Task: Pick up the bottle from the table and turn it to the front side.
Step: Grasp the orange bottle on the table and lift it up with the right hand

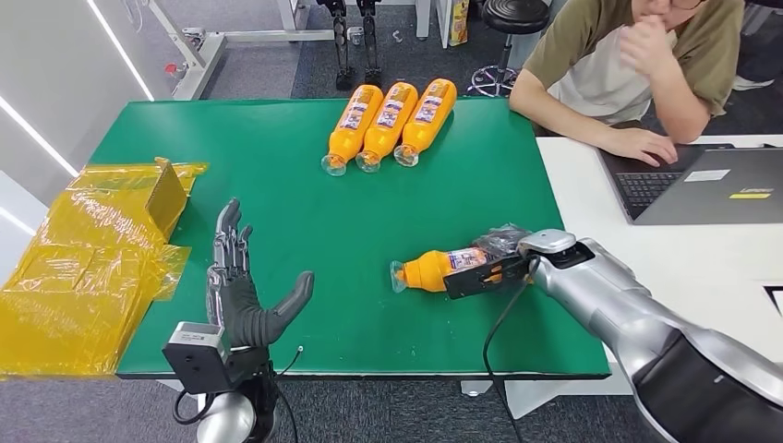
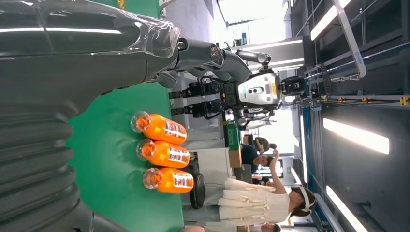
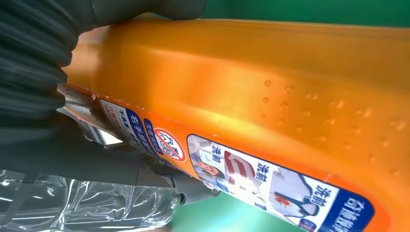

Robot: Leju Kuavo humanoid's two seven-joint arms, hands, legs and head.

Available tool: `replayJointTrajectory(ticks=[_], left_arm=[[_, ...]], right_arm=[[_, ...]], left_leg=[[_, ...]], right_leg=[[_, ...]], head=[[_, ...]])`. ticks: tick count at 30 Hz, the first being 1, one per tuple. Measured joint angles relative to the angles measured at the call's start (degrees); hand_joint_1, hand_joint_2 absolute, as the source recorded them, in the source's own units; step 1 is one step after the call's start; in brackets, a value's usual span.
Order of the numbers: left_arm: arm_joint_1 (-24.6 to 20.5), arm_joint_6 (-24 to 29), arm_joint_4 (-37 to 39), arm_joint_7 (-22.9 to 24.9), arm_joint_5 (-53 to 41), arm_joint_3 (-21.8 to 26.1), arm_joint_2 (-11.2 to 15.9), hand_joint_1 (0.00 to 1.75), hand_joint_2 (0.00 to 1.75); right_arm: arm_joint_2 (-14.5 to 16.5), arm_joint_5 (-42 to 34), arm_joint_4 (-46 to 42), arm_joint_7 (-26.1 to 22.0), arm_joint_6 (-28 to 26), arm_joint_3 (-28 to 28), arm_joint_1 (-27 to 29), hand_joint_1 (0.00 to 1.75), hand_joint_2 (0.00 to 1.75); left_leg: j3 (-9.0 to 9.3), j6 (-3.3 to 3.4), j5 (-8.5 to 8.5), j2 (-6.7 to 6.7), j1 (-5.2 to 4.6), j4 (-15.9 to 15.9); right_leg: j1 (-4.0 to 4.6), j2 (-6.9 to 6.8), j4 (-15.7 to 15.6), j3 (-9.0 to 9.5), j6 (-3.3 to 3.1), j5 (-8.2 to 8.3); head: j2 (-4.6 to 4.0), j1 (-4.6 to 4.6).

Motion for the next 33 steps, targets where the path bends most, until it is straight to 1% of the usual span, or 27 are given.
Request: replayJointTrajectory(ticks=[2, 3, 5, 8, 10, 11, 12, 13, 14, 16, 18, 21, 24, 28, 30, 33], left_arm=[[0.6, 0.0, -0.4, 0.0, -0.3, 0.0, 0.0, 0.00, 1.75], [1.0, 0.0, -0.7, 0.0, -0.5, 0.1, 0.1, 0.00, 1.75], [2.0, 0.0, -1.8, -0.1, -1.0, 0.2, 0.1, 0.00, 1.75], [2.8, -0.9, -3.0, -0.2, -1.0, 0.5, 0.1, 0.00, 1.75], [2.9, -2.0, -3.2, -0.3, 0.0, 0.5, -0.1, 0.00, 1.75], [2.8, -2.4, -3.1, -0.4, 0.7, 0.5, -0.3, 0.00, 1.75], [2.8, -2.7, -3.0, -0.6, 1.4, 0.5, -0.4, 0.00, 1.75], [2.7, -3.0, -2.8, -0.9, 2.0, 0.5, -0.6, 0.00, 1.75], [2.6, -3.4, -2.6, -1.0, 2.7, 0.5, -0.7, 0.00, 1.75], [2.3, -4.9, -2.0, -1.2, 4.5, 0.5, -0.8, 0.00, 1.75], [1.9, -6.9, -1.2, -1.2, 6.5, 0.3, -1.0, 0.00, 1.75], [1.2, -9.3, 0.0, -0.8, 8.3, 0.0, -1.0, 0.00, 1.75], [0.8, -11.5, 1.1, -0.2, 9.3, -0.2, -1.0, 0.00, 1.75], [0.4, -15.7, 3.1, 0.6, 10.4, -1.1, -1.0, 0.00, 1.75], [0.0, -18.0, 4.0, 0.9, 10.7, -1.7, -1.0, 0.00, 1.75], [-1.1, -21.3, 5.4, 1.1, 10.7, -2.9, -0.9, 0.00, 1.75]], right_arm=[[0.1, 0.2, -0.5, 1.0, -5.8, -0.2, 1.0, 1.75, 1.75], [0.2, 0.3, -1.1, 1.9, -10.6, -0.6, 1.9, 1.75, 1.75], [0.7, 0.0, -3.2, 3.6, -22.1, -2.7, 4.5, 1.75, 1.75], [2.3, -1.5, -8.9, 4.5, -37.5, -8.7, 10.3, 1.75, 1.75], [4.4, -3.7, -14.4, 2.5, -47.6, -14.6, 16.5, 1.75, 1.75], [5.8, -4.8, -17.5, 0.3, -52.0, -18.1, 20.1, 1.75, 1.75], [7.2, -5.8, -20.5, -2.4, -55.1, -21.6, 23.6, 1.75, 1.75], [8.9, -6.7, -23.2, -5.3, -56.8, -24.9, 26.8, 1.75, 1.75], [10.4, -7.6, -25.7, -7.8, -57.5, -27.9, 29.8, 1.75, 1.75], [13.3, -9.4, -30.2, -10.6, -57.6, -32.4, 34.9, 1.75, 1.75], [15.4, -10.7, -34.3, -10.6, -57.6, -35.1, 39.0, 1.75, 1.75], [17.3, -11.2, -39.2, -9.2, -57.2, -36.7, 43.2, 1.75, 1.75], [18.2, -10.7, -42.7, -8.5, -56.6, -36.8, 45.8, 1.75, 1.75], [18.7, -10.3, -45.5, -8.3, -54.9, -36.8, 47.6, 1.75, 1.75], [18.7, -10.1, -46.2, -8.0, -53.3, -36.8, 48.0, 1.75, 1.75], [18.7, -8.6, -46.7, -7.1, -49.0, -36.6, 48.2, 1.75, 1.75]], left_leg=[[-0.01, 0.00, 0.00, -0.01, 0.00, 0.0], [-0.01, 0.00, 0.00, -0.01, 0.01, 0.0], [-0.01, -0.01, -0.02, -0.01, 0.02, 0.0], [0.00, -0.05, -0.07, -0.03, 0.06, 0.0], [0.00, -0.10, -0.10, -0.16, 0.10, -0.1], [-0.01, -0.13, -0.12, -0.25, 0.12, -0.1], [-0.01, -0.16, -0.14, -0.32, 0.13, -0.1], [-0.01, -0.19, -0.16, -0.37, 0.13, -0.1], [-0.01, -0.20, -0.17, -0.38, 0.14, -0.1], [-0.01, -0.21, -0.18, -0.40, 0.14, -0.2], [-0.03, -0.22, -0.18, -0.39, 0.13, -0.2], [0.01, -0.26, -0.22, -0.23, 0.09, -0.2], [0.05, -0.29, -0.25, -0.15, 0.06, -0.2], [0.05, -0.29, -0.25, -0.15, 0.06, -0.2], [0.05, -0.29, -0.25, -0.14, 0.06, -0.2], [0.05, -0.29, -0.25, -0.14, 0.06, -0.2]], right_leg=[[0.00, -0.01, 0.0, 0.00, 0.00, 0.00], [0.00, -0.01, 0.0, 0.00, 0.00, -0.01], [0.01, 0.00, 0.0, -0.01, 0.00, -0.02], [0.03, 0.01, 0.0, -0.01, -0.04, -0.10], [0.09, -0.12, 0.0, 0.00, -0.07, -0.21], [0.12, -0.20, 0.0, 0.00, -0.09, -0.27], [0.14, -0.25, 0.0, 0.01, -0.11, -0.31], [0.15, -0.28, 0.0, 0.00, -0.12, -0.34], [0.15, -0.29, 0.0, 0.00, -0.14, -0.37], [0.16, -0.32, 0.0, -0.01, -0.16, -0.42], [0.15, -0.32, 0.0, -0.01, -0.16, -0.44], [0.12, -0.18, 0.0, -0.02, -0.17, -0.43], [0.09, -0.12, 0.0, -0.02, -0.16, -0.42], [0.07, -0.12, 0.0, -0.02, -0.16, -0.42], [0.05, -0.11, 0.0, -0.02, -0.16, -0.42], [0.04, -0.12, 0.0, -0.02, -0.16, -0.42]], head=[[0.00, 0.00], [0.00, 0.01], [0.00, 0.01], [0.00, -0.01], [0.00, -0.02], [0.00, -0.01], [0.00, -0.02], [0.00, -0.03], [0.00, -0.03], [0.00, -0.02], [0.00, 0.00], [0.00, -0.01], [0.00, -0.01], [0.00, 0.00], [0.00, 0.00], [0.00, 0.00]])
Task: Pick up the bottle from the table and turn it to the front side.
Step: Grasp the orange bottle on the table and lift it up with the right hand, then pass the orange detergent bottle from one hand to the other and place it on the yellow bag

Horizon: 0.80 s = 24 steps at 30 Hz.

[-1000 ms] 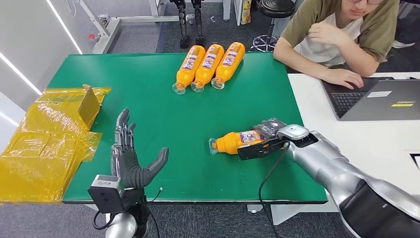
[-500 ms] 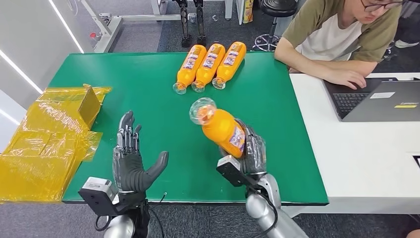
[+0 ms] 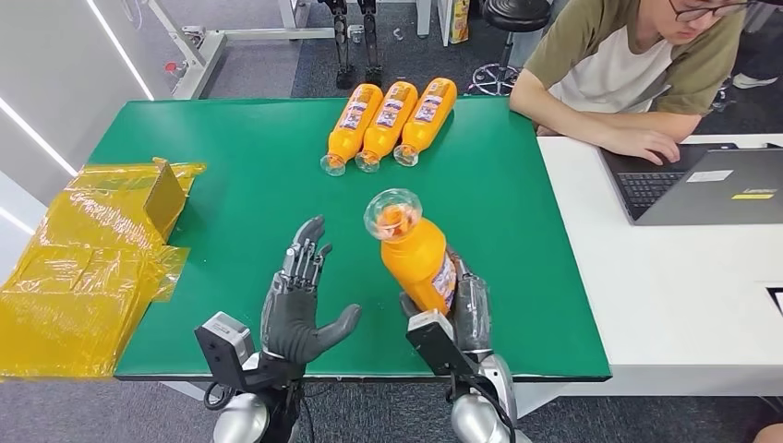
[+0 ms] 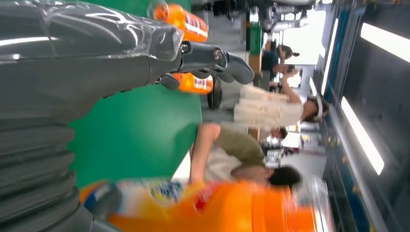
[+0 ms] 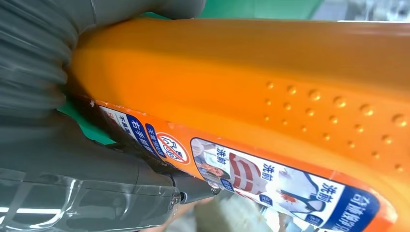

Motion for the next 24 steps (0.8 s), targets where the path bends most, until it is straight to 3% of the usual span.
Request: replayJointTrajectory(ticks=[8, 24], left_arm=[[-2.5, -3.2, 3.5, 0.0, 0.2, -1.3, 0.0, 0.00, 1.75], [-2.9, -3.1, 4.7, 0.6, 0.4, 0.3, 0.0, 0.00, 1.75]], right_arm=[[0.0, 4.9, -1.0, 2.3, 12.6, 3.6, -0.5, 1.75, 1.75], [-0.4, 11.9, -0.6, 5.0, 23.7, 6.4, -3.4, 1.75, 1.75]], left_leg=[[0.00, -0.01, 0.00, 0.00, 0.01, 0.0], [0.01, -0.01, 0.00, 0.01, 0.00, 0.0]], right_leg=[[0.00, 0.00, 0.0, 0.00, 0.00, 0.00], [0.00, 0.01, 0.0, 0.00, -0.01, 0.00]], head=[[0.00, -0.02], [0.00, -0.01]])
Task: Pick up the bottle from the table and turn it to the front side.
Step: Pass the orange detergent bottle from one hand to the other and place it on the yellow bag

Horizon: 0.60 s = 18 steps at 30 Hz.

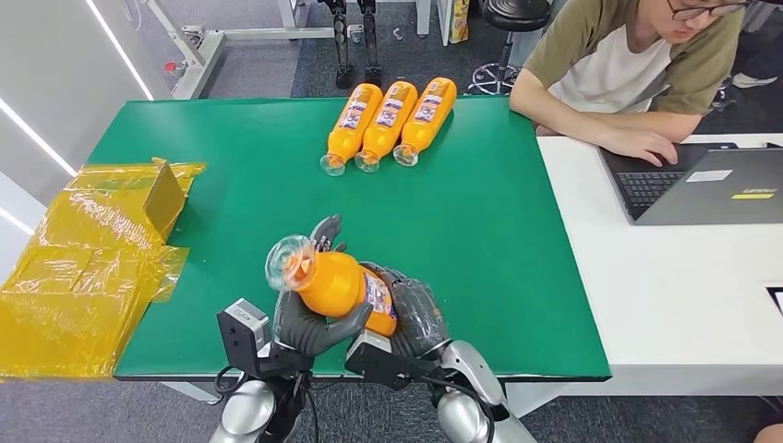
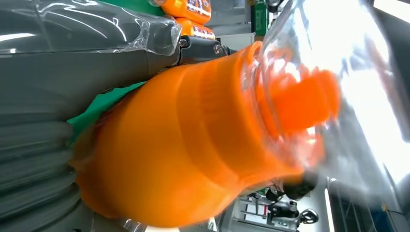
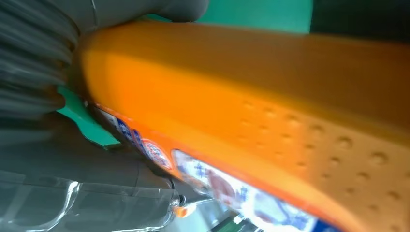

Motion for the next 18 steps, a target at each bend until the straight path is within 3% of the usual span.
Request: replayJointTrajectory(ticks=[18], left_arm=[[2.7, 5.4, -1.9, -0.8, 0.3, 1.7, 0.0, 0.00, 1.75]], right_arm=[[-0.1, 3.0, 2.3, -0.3, 2.2, 1.0, -1.6, 1.75, 1.75]], left_leg=[[0.00, 0.00, 0.00, 0.00, 0.00, 0.0]], right_leg=[[0.00, 0.00, 0.0, 0.00, 0.00, 0.00]], head=[[0.00, 0.01]])
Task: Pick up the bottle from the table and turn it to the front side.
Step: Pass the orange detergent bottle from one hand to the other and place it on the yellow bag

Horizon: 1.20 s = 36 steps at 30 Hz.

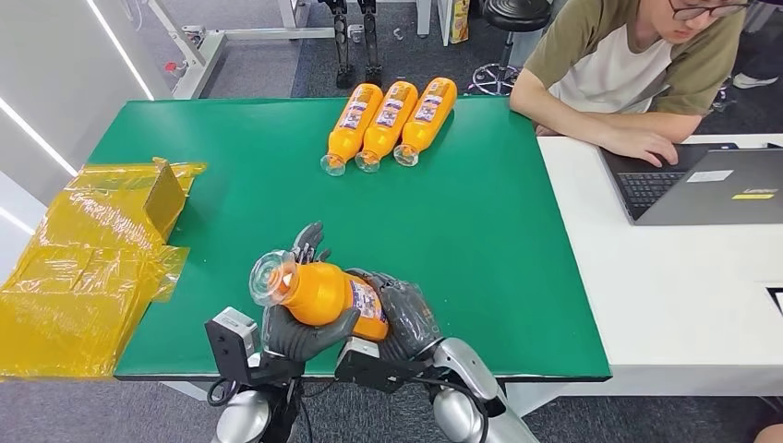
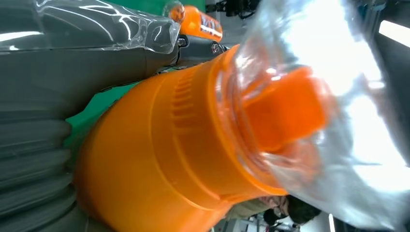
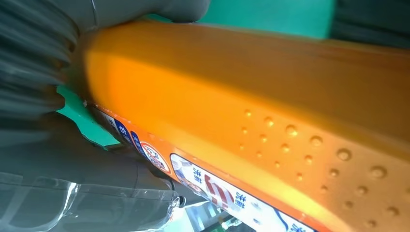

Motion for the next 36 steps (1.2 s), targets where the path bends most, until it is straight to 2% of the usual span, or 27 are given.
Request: replayJointTrajectory(ticks=[8, 18, 22, 30, 36], left_arm=[[0.4, 3.3, -4.0, -1.4, 1.9, 2.0, 0.0, 0.00, 1.75], [1.3, 3.4, -6.9, -2.5, 4.9, 2.9, 0.0, 0.02, 1.75], [1.3, 2.5, -7.7, -2.7, 5.9, 2.9, 0.1, 1.73, 1.75], [1.2, 0.1, -7.8, -1.7, 5.4, 2.8, 0.4, 1.75, 1.75], [1.0, -2.3, -7.8, -0.2, 4.1, 2.4, 0.3, 1.75, 1.75]], right_arm=[[-0.2, 0.4, 1.4, -0.2, 0.4, 0.7, -0.1, 1.75, 1.75], [-0.2, 0.7, 1.5, -0.6, 0.4, 1.5, -0.9, 1.75, 1.75], [-0.2, 0.7, 1.7, -0.9, -0.1, 1.7, -1.5, 1.75, 1.75], [-0.2, -0.3, 2.0, -0.9, -2.3, 1.5, -1.7, 1.75, 1.75], [0.1, -2.0, 1.9, -1.4, -6.1, 1.2, -1.2, 1.75, 1.75]], left_leg=[[0.00, 0.00, 0.00, 0.00, 0.00, 0.0], [-0.01, 0.00, 0.00, 0.00, 0.00, 0.0], [0.00, 0.00, 0.00, -0.01, 0.00, 0.0], [0.00, 0.00, 0.00, 0.00, 0.00, 0.0], [0.00, 0.00, 0.00, -0.01, 0.00, 0.0]], right_leg=[[0.00, 0.00, 0.0, 0.00, 0.00, 0.00], [0.00, 0.00, 0.0, 0.00, 0.00, 0.00], [0.00, -0.01, 0.0, 0.00, 0.00, 0.00], [0.00, 0.00, 0.0, 0.00, 0.00, 0.00], [0.00, -0.01, 0.0, 0.00, 0.00, 0.00]], head=[[0.00, 0.00], [0.00, 0.00], [0.00, 0.00], [0.00, 0.00], [0.00, -0.01]])
